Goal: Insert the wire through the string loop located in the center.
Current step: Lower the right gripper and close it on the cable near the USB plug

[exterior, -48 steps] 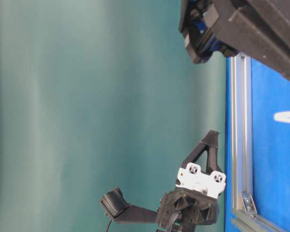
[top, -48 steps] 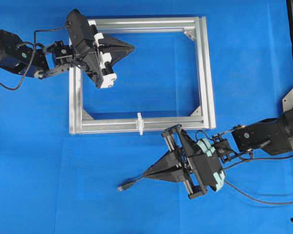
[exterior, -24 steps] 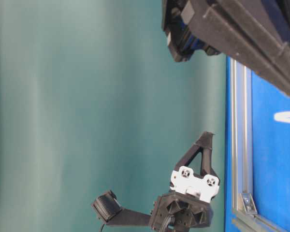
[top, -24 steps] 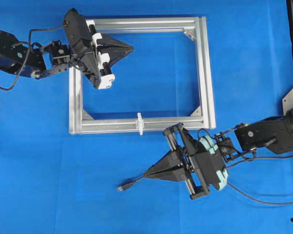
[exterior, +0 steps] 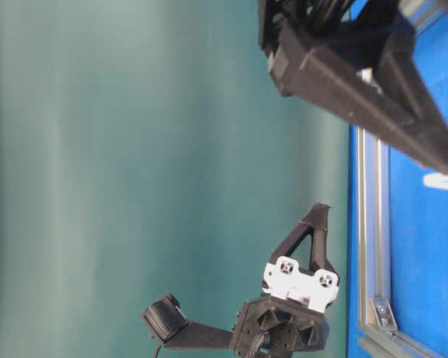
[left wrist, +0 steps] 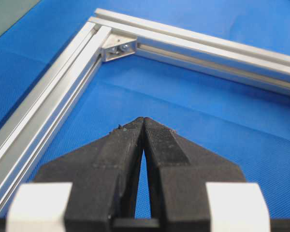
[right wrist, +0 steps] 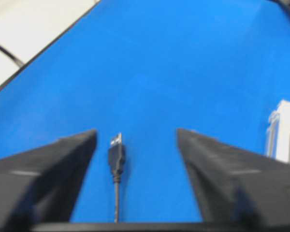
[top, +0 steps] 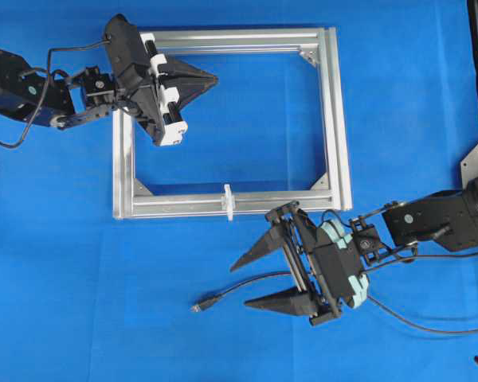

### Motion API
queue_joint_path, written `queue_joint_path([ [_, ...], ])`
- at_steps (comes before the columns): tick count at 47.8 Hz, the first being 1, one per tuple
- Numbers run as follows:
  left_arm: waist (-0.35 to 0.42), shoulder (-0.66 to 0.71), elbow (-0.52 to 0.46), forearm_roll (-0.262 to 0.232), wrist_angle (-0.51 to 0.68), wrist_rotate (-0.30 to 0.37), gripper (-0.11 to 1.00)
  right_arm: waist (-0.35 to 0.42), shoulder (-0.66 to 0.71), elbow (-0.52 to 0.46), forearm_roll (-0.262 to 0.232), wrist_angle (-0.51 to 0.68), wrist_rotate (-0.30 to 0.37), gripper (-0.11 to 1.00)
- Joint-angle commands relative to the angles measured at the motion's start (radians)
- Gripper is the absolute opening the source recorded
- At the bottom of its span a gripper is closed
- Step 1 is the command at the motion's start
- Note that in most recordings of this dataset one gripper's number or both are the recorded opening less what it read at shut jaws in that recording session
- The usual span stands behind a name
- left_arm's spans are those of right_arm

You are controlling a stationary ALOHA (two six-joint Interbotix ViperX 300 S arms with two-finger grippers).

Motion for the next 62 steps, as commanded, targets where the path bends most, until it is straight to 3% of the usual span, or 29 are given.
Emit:
queue_joint_path([
  [1,0.0,-0.028,-0.008,0.003,-0.005,0.002,0.0,-0.002,-0.028,-0.017,0.003,0.003,0.002,0.8],
  [4,0.0,-0.028,-0.008,0.003,-0.006,0.0,0.0,-0.002,-0.026,-0.018,0.005,0.009,0.002,0.91],
  [8,0.0,-0.028,-0.008,0.003,-0.005,0.0,0.0,-0.002,-0.026,-0.018,0.008,0.021,0.002,0.85],
  [19,0.0,-0.028,-0.008,0.005,-0.006,0.002,0.0,-0.002,0.017,-0.038,0.015,0.041,0.003,0.88],
  [38,0.0,-0.029,-0.008,0.005,-0.005,0.0,0.0,-0.002,0.189,-0.098,0.083,0.048,0.005,0.88],
  [62,0.0,-0.029,-0.006,0.005,-0.003,0.002,0.0,-0.002,0.227,-0.106,0.084,0.08,0.02,0.77],
])
